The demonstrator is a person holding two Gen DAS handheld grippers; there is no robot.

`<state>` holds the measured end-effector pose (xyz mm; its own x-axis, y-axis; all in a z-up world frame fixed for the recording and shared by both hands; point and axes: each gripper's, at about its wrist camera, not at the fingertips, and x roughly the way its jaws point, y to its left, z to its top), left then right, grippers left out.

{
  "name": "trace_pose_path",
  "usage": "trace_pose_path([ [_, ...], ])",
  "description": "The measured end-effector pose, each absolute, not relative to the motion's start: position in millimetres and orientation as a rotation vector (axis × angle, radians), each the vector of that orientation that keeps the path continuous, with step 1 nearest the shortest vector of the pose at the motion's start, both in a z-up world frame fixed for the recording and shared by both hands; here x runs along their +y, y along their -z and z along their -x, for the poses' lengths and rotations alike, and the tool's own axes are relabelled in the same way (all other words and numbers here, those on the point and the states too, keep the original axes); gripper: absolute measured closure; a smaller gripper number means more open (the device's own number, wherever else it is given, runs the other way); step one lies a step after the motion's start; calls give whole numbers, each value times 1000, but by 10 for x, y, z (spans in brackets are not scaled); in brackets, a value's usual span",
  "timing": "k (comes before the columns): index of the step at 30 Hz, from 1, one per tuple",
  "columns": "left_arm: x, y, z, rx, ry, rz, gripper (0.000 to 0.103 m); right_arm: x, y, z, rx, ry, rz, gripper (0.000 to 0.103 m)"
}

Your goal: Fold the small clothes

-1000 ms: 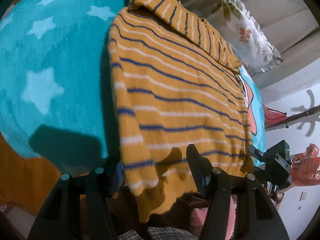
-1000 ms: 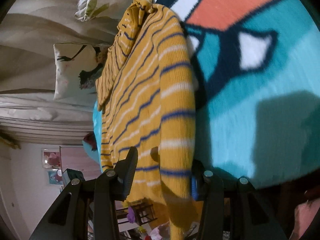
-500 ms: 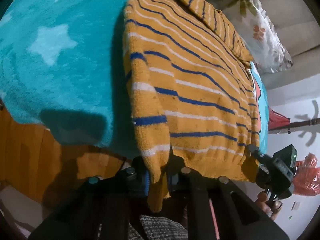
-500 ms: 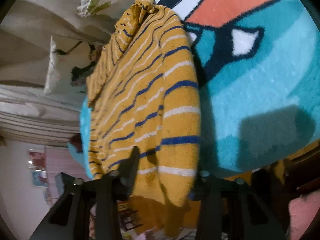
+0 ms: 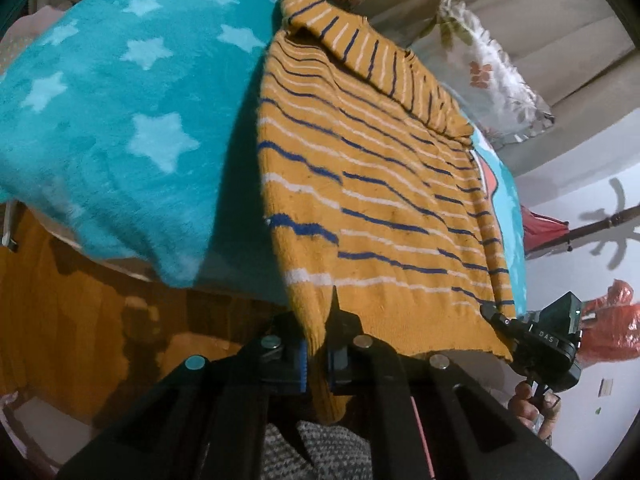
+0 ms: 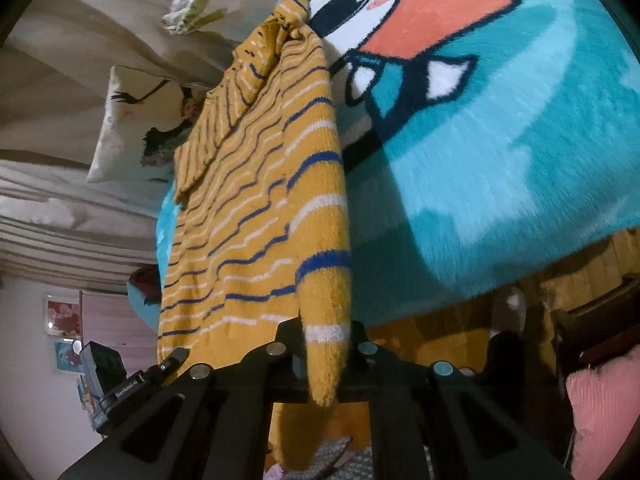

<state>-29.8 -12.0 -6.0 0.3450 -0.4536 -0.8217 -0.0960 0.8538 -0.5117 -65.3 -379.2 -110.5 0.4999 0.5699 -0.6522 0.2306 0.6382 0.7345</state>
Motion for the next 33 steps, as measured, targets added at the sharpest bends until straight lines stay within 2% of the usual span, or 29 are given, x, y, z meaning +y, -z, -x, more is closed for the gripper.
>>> trace_pose_path([
  [10,92,16,684,1209,227,541,98,-3537,1070,1107,1130,-312,-865,97],
  [14,202,18,614,1202,211,577,98,-3511,1014,1026,1138,-309,-845,97],
  [18,265,-117,414,1155,203,571,98,-3450,727,785,1100,-341,-786,96],
  [27,126,-557,-789,1041,165,528,98,-3491,169,-156,1009,-404,-722,96],
  [33,-87,-705,-1811,1048,137,527,98,-3646,103,-1068,1017,-400,-735,96],
])
